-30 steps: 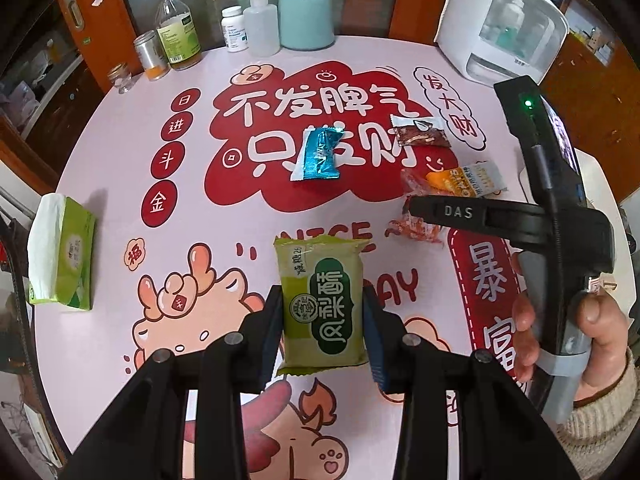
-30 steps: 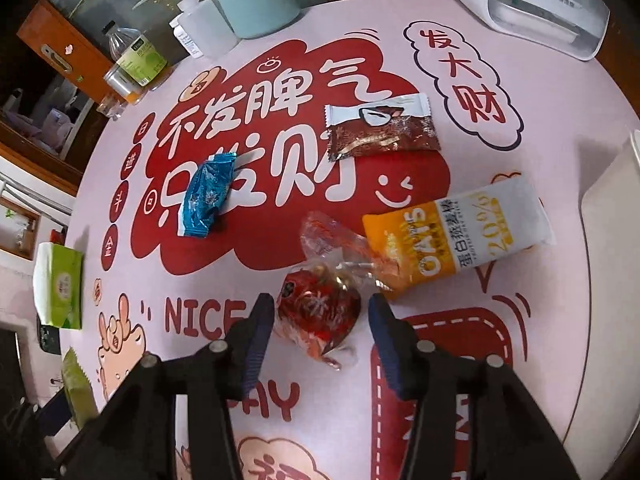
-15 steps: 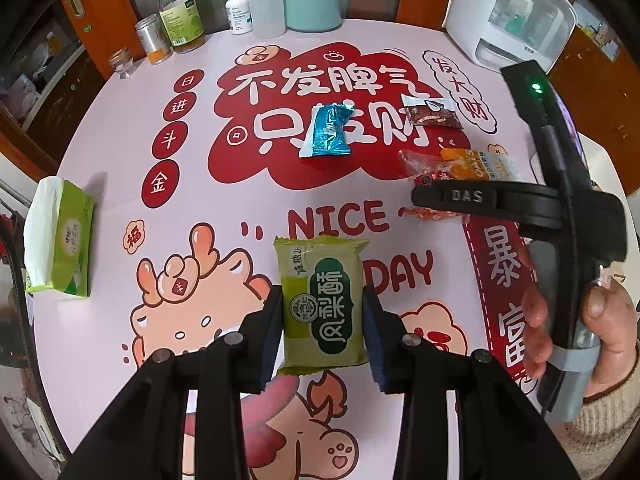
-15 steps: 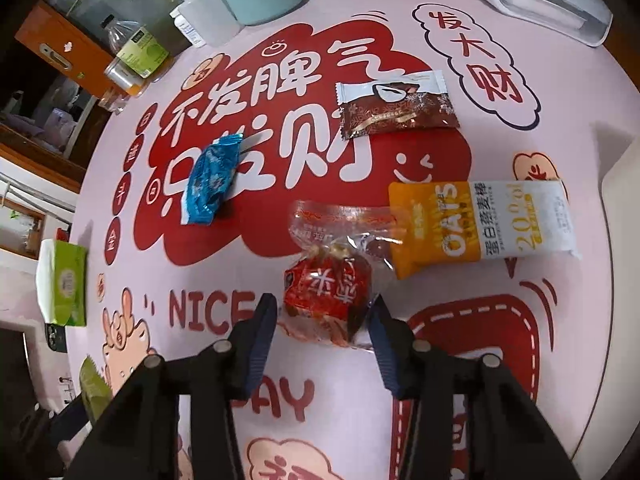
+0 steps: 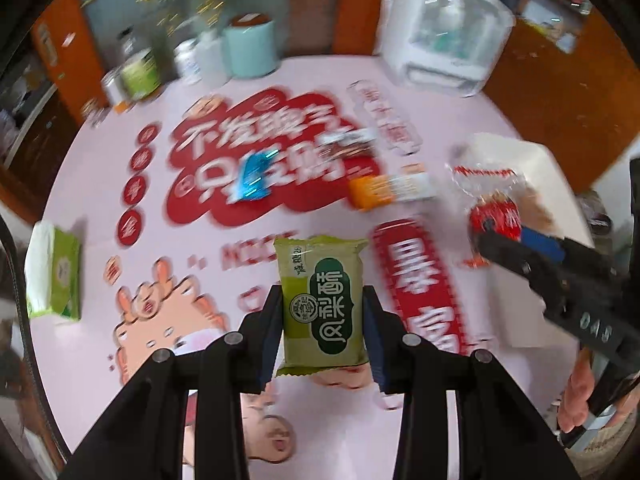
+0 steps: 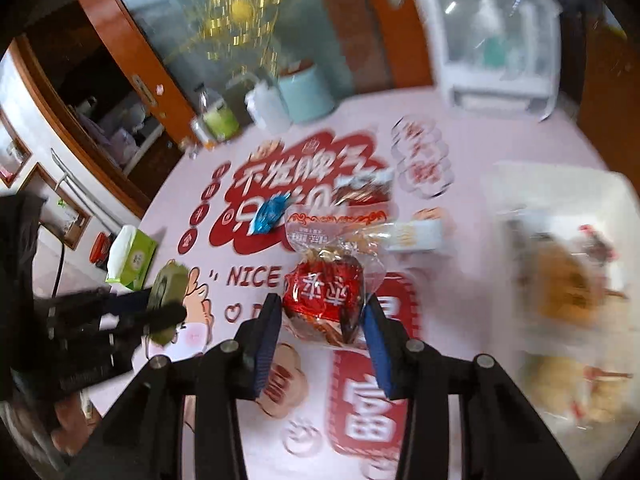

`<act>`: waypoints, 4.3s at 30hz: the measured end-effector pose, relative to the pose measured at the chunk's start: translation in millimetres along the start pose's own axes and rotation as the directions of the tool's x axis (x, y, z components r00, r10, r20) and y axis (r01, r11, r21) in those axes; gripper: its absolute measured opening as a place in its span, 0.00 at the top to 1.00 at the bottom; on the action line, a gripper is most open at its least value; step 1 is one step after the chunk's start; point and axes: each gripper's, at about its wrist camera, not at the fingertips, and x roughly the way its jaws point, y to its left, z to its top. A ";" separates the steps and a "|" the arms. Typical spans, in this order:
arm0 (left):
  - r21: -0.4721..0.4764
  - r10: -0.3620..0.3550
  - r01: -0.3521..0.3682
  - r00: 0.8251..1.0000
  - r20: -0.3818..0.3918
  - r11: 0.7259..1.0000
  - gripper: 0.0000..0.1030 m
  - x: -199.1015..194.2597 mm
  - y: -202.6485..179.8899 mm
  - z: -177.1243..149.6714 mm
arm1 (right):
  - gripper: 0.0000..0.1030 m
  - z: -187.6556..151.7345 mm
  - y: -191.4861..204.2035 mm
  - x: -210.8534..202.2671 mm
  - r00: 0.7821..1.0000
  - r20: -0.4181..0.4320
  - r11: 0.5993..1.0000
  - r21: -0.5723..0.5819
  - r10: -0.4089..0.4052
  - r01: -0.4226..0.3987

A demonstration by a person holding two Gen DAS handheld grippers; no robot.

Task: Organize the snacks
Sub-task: 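Carry the green pack and red bread bag into the white tray and open both tools, then move both tools back over the remaining snacks, then grasp the blue pouch with the left tool while the right tool grasps the brown chocolate pack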

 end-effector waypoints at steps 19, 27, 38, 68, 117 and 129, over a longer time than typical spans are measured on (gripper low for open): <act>0.297 -0.317 0.255 0.931 0.181 0.920 0.65 -34.9 -257.5 95.1 | 0.58 -27.4 -126.1 -207.4 0.794 0.415 0.896 0.200 -0.444 0.396; 0.350 -0.316 0.267 0.944 0.092 0.898 0.65 44.2 -319.8 96.6 | 0.56 -28.0 -183.8 -159.7 0.811 0.271 0.851 0.262 -0.518 0.456; 0.324 -0.356 0.316 0.932 0.068 0.892 0.18 75.9 -316.0 82.8 | 0.49 -39.1 -190.4 -113.1 0.835 0.171 0.845 0.232 -0.522 0.481; -0.065 0.155 -0.145 0.968 0.198 0.987 0.18 -31.4 52.6 96.2 | 0.39 79.0 -5.2 -120.7 0.915 0.290 0.954 -0.019 -0.282 0.300; -0.190 0.185 -0.203 0.977 -0.108 0.961 0.25 229.2 122.9 119.5 | 0.12 135.8 -18.8 284.9 0.907 -0.298 0.955 -0.082 -0.297 0.286; -0.161 0.201 -0.211 0.977 -0.076 0.964 0.70 217.8 106.7 109.1 | 0.69 127.7 0.9 277.1 0.901 -0.301 0.949 -0.112 -0.314 0.293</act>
